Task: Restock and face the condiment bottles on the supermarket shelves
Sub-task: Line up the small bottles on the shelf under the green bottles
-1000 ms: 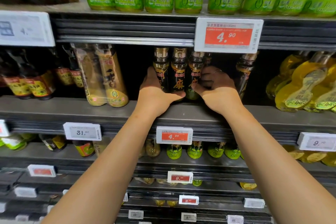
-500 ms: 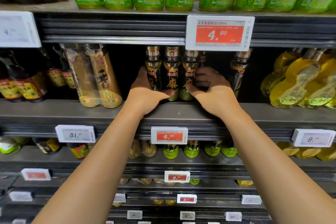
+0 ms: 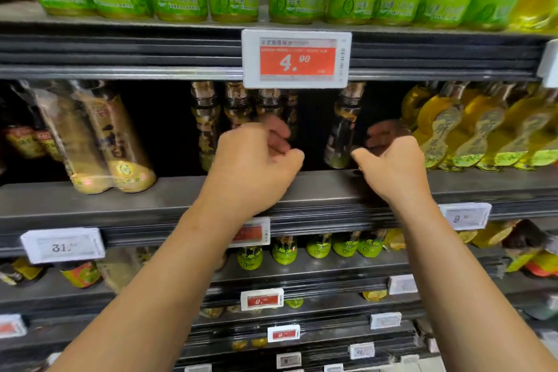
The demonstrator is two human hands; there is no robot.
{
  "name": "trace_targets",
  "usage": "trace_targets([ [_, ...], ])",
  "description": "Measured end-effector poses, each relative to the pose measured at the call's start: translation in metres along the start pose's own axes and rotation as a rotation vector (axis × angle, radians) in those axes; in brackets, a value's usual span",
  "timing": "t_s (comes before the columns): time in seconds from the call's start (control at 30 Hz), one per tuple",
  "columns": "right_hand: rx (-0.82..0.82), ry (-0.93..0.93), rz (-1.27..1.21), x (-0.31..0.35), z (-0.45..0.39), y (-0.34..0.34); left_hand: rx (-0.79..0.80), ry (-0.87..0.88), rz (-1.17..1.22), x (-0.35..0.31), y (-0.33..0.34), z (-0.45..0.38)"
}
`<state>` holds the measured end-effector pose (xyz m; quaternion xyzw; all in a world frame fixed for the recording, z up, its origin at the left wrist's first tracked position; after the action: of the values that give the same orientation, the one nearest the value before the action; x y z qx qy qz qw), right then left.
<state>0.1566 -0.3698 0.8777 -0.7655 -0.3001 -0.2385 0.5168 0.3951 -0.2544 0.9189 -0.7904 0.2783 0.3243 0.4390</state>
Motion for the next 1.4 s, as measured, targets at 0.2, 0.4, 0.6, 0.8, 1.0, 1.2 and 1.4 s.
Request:
trace_targets([
  [0.2, 0.215, -0.077, -0.028, 0.008, -0.01, 0.032, 0.341, -0.109, -0.13, 0.005, 0.103, -0.028],
  [0.4, 0.236, -0.082, -0.135, 0.002, -0.012, 0.04, 0.293, -0.151, -0.083, 0.012, 0.122, -0.04],
  [0.6, 0.243, -0.074, -0.275, -0.002, -0.009, 0.039, 0.23, -0.15, -0.037, 0.021, 0.117, -0.036],
  [0.8, 0.286, -0.08, -0.339, -0.004, -0.008, 0.041, 0.18, -0.173, 0.017, 0.025, 0.107, -0.036],
  [1.0, 0.323, -0.113, -0.32, 0.003, -0.005, 0.047, 0.192, -0.179, -0.036, 0.025, 0.107, -0.035],
  [1.2, 0.344, -0.177, -0.225, 0.011, -0.003, 0.051, 0.155, -0.039, -0.173, 0.014, 0.089, -0.018],
  [1.4, 0.346, -0.193, -0.194, 0.023, -0.005, 0.063, -0.148, -0.006, -0.05, 0.029, 0.008, 0.015],
])
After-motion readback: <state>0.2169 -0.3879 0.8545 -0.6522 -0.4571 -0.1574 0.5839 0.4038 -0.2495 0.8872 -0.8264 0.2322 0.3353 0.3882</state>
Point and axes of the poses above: each hand's wrist, its own z-axis away from the middle knuckle, its own y-axis out of the palm, x = y × z, the point moved 10 cm from there along -z, towards the middle knuckle, and after that the axes turned 6 degrees about z, right-handed, at the moved point
